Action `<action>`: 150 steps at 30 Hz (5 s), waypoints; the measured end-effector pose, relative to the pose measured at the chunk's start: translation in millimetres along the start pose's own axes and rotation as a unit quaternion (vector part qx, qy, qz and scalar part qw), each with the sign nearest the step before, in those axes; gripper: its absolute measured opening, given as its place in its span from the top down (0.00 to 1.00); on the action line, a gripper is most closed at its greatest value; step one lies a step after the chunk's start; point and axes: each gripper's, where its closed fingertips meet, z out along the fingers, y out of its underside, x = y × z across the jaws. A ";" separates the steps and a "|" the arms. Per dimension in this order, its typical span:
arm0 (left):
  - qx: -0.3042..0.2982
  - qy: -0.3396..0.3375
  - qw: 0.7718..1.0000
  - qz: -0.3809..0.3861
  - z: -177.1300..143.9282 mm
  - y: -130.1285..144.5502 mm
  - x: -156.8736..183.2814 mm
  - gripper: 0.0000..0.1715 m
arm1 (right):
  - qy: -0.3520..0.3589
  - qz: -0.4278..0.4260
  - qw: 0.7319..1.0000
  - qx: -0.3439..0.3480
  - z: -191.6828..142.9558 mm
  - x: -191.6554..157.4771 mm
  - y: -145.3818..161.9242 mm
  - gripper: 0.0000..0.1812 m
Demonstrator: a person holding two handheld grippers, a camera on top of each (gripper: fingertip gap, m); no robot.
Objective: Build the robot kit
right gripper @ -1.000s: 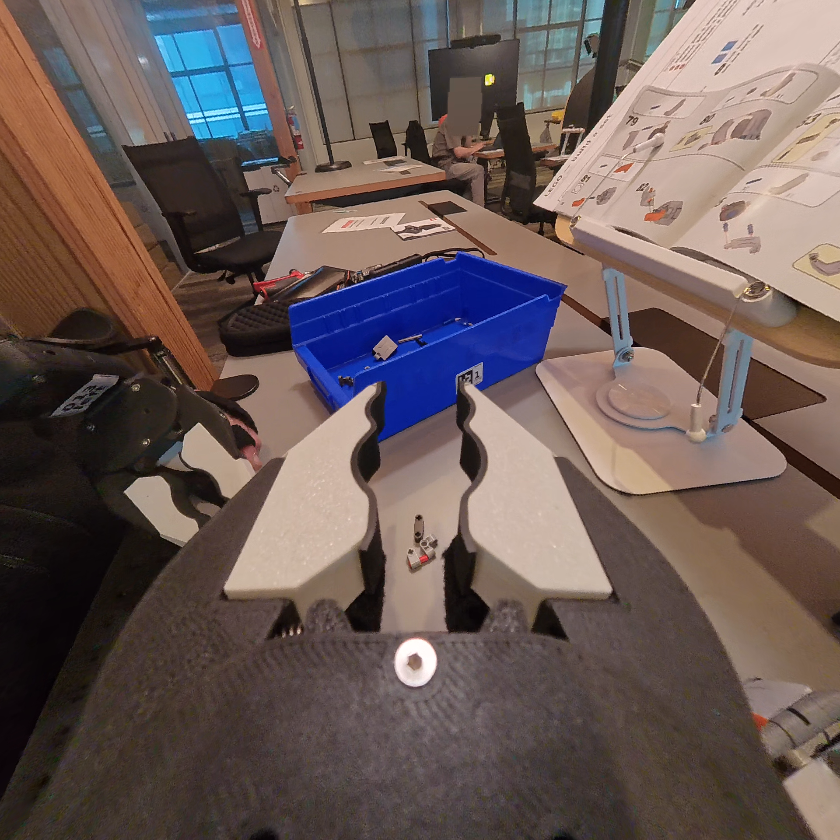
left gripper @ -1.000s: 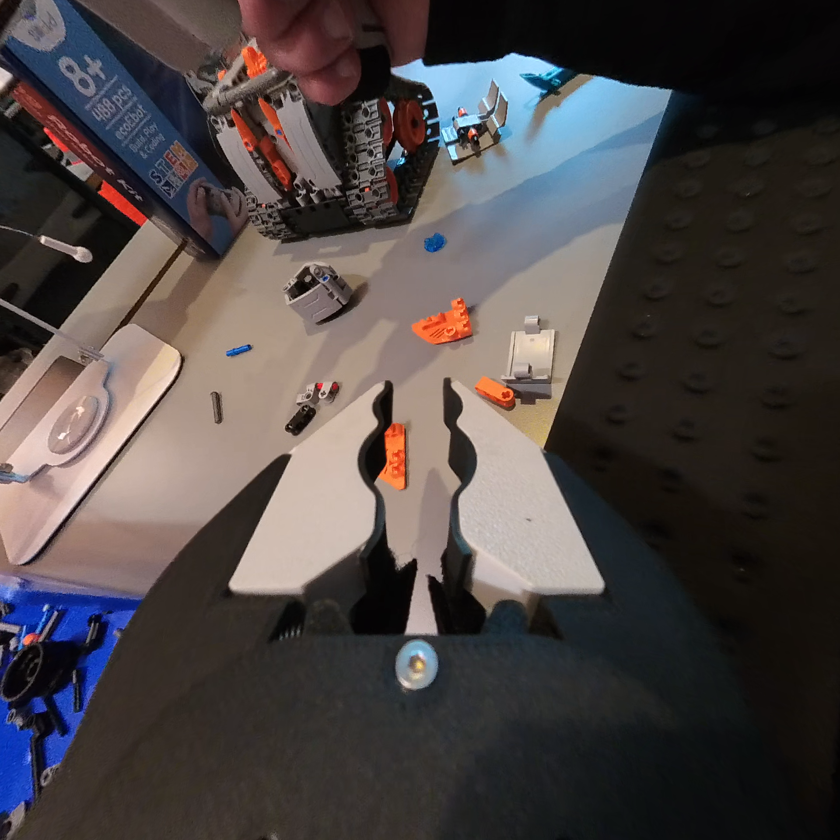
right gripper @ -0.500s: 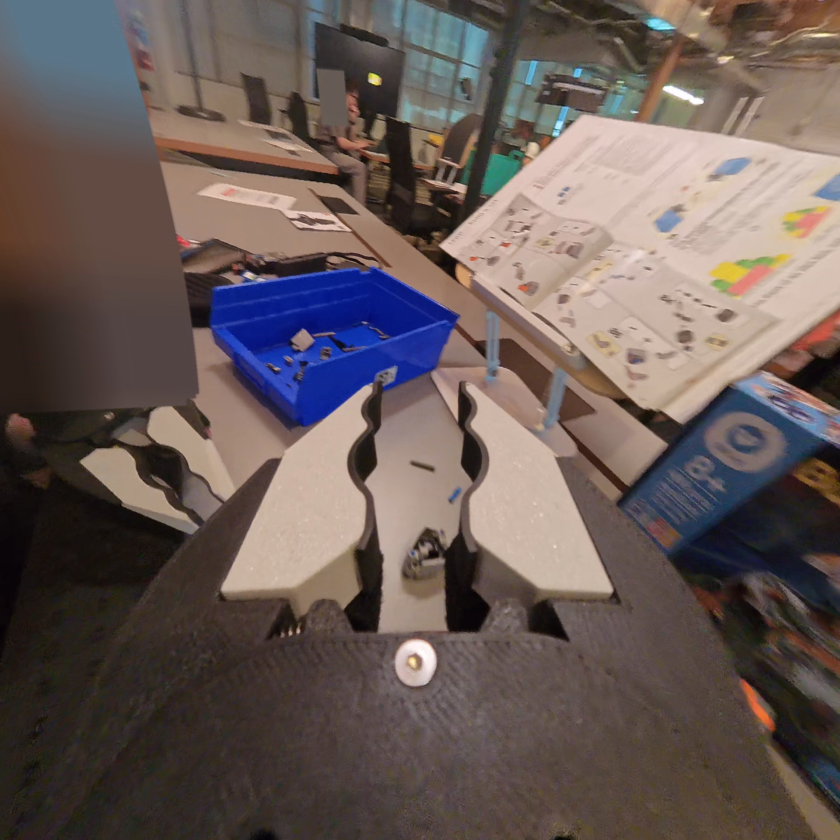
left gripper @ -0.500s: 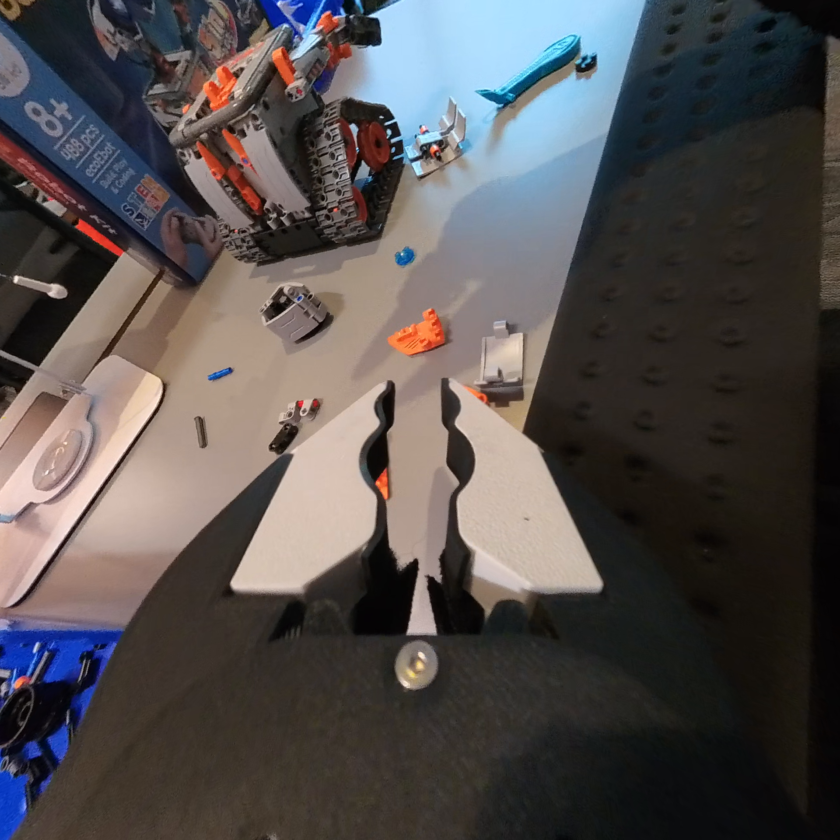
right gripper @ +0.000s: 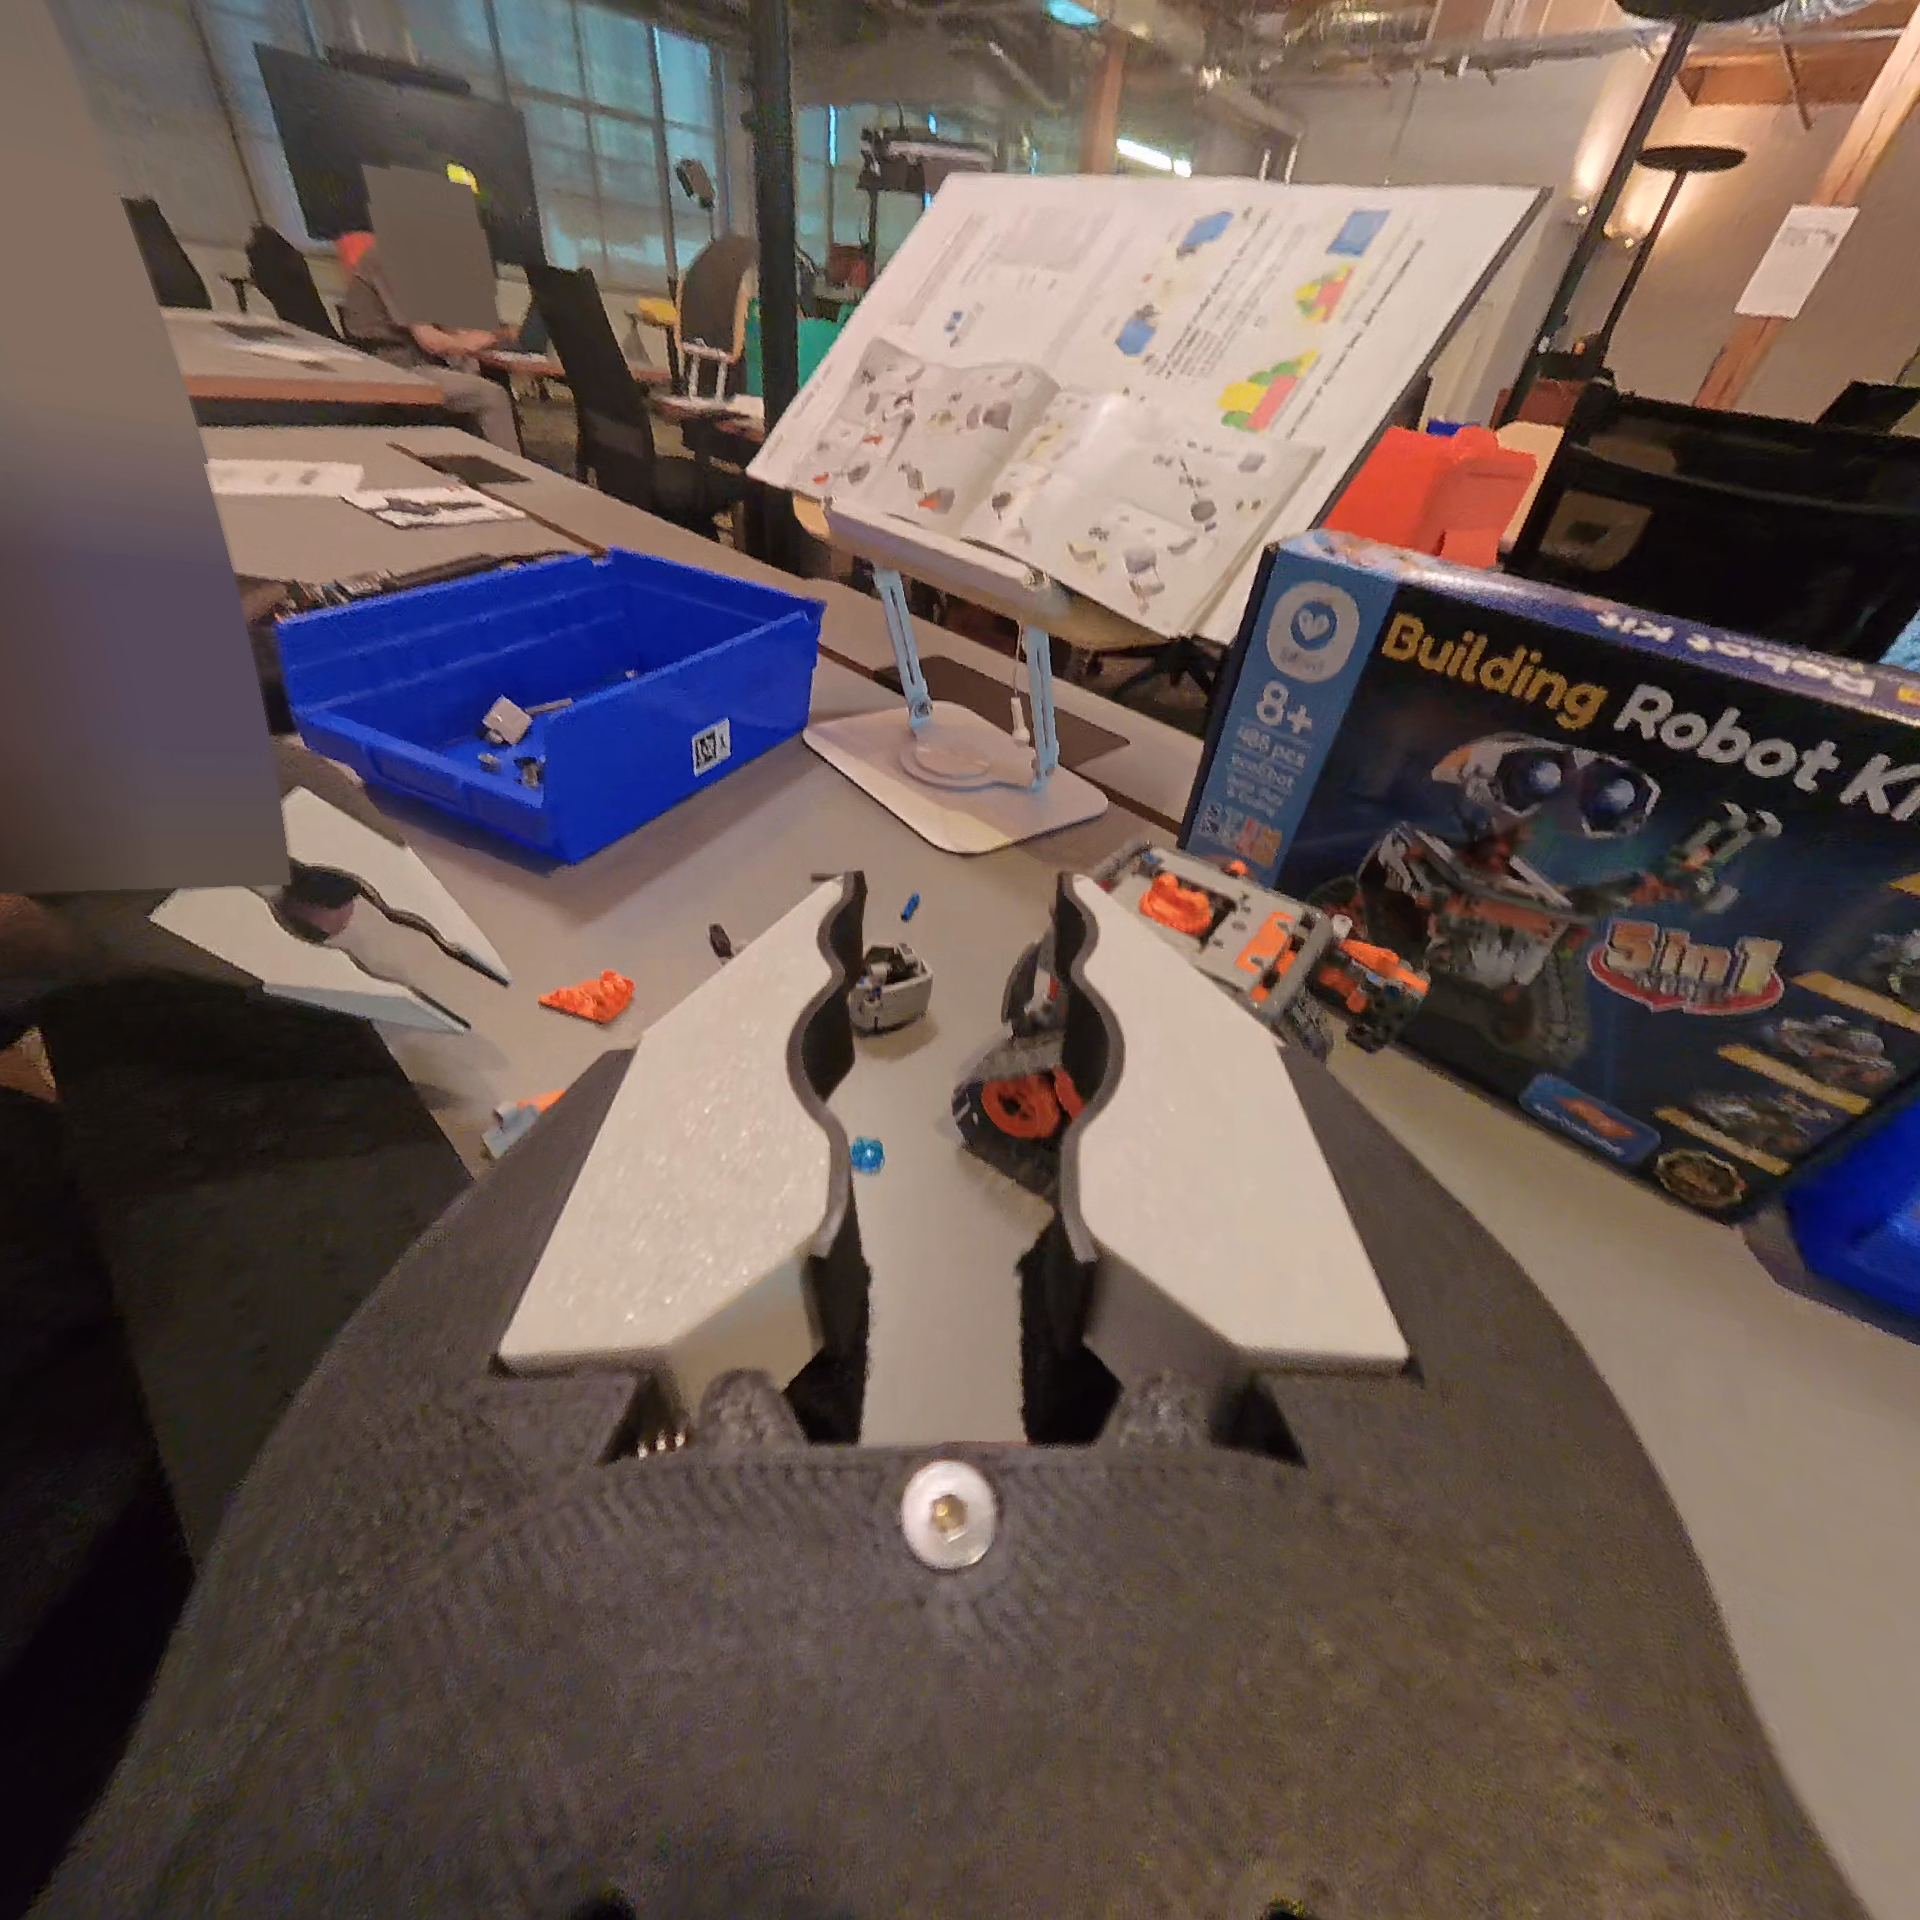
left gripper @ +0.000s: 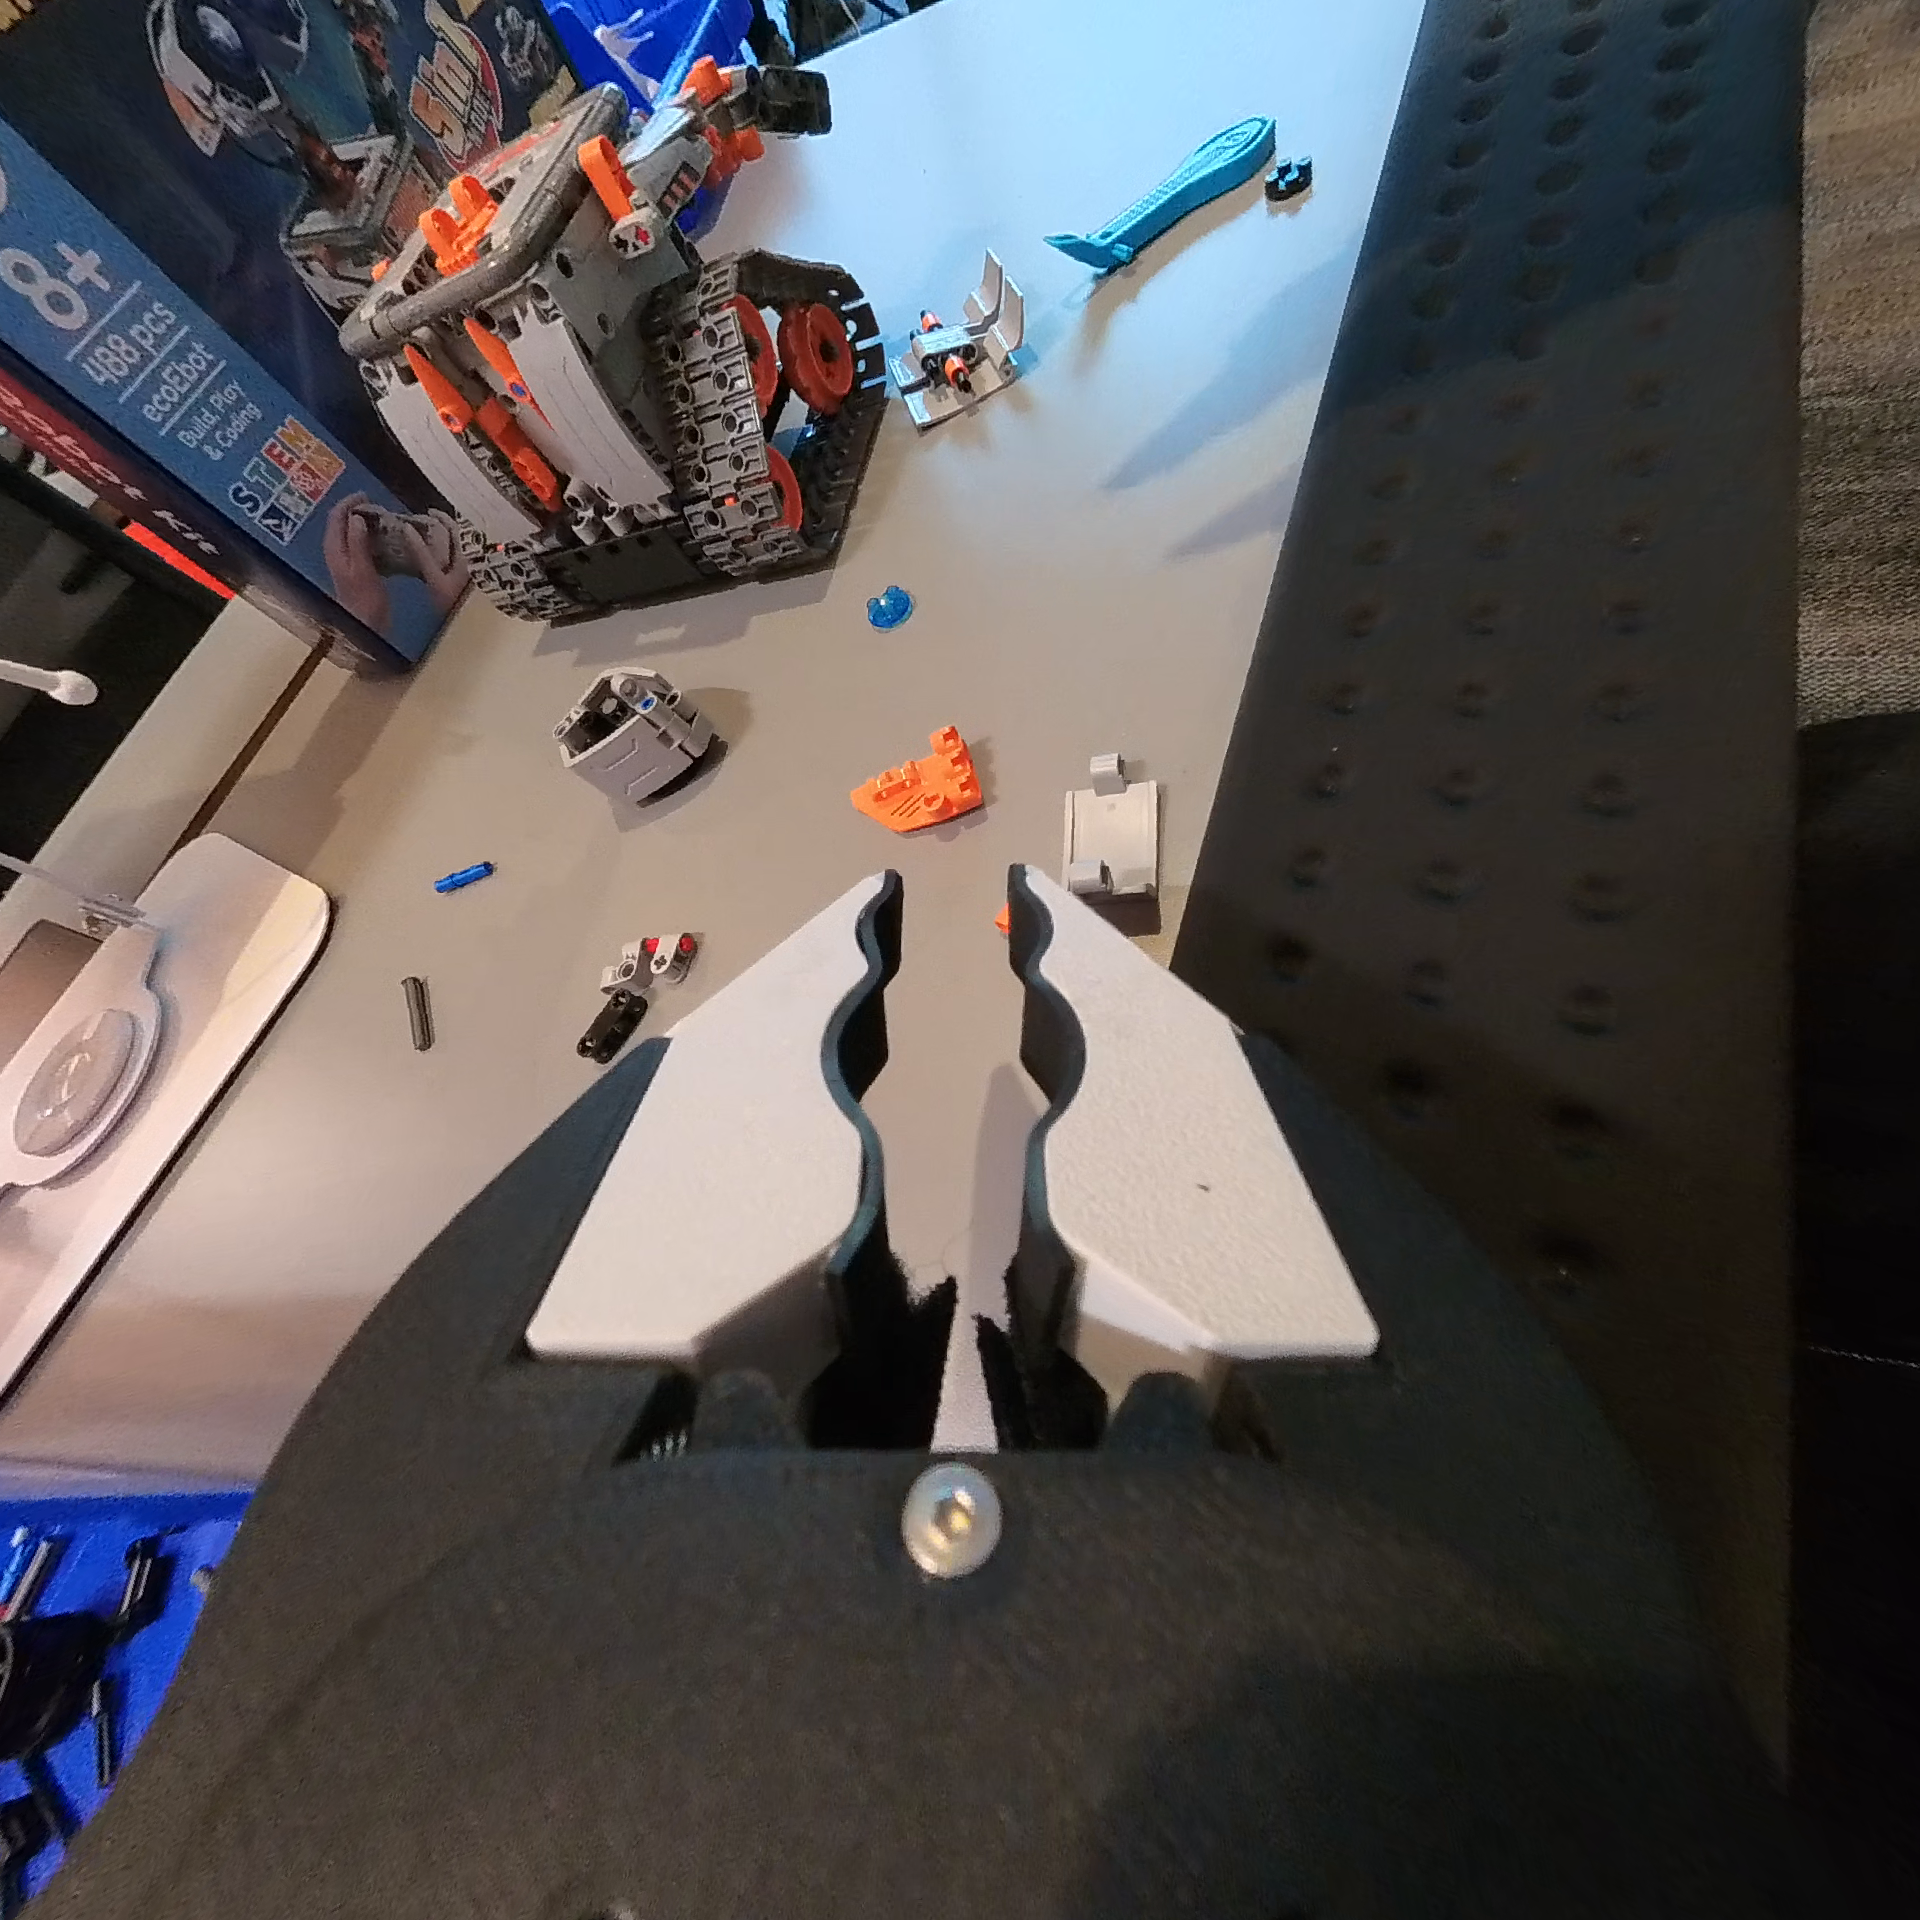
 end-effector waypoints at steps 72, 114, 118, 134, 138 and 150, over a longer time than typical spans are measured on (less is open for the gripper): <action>0.055 0.036 0.998 0.018 -12.4 -17.3 15.2 0.90 | -0.163 -0.029 0.927 -0.337 126.7 -121.3 184.2 0.87; 0.057 0.053 0.997 0.011 -11.8 -16.9 18.7 0.90 | -0.177 -0.131 0.934 -0.283 128.9 -123.3 168.8 0.88; 0.055 0.055 0.997 0.010 -10.8 -16.1 19.1 0.89 | -0.161 -0.158 0.934 -0.278 129.5 -119.8 166.8 0.88; 0.053 0.065 0.996 0.012 -9.4 -16.0 22.7 0.90 | -0.131 -0.238 0.936 -0.224 132.8 -119.8 146.5 0.88; 0.053 0.066 0.996 0.010 -9.0 -15.9 22.6 0.90 | -0.138 -0.226 0.939 -0.220 132.5 -121.1 145.6 0.88; 0.053 0.069 0.996 0.013 -8.9 -16.0 24.0 0.90 | -0.175 -0.173 0.927 -0.283 130.5 -125.5 173.3 0.88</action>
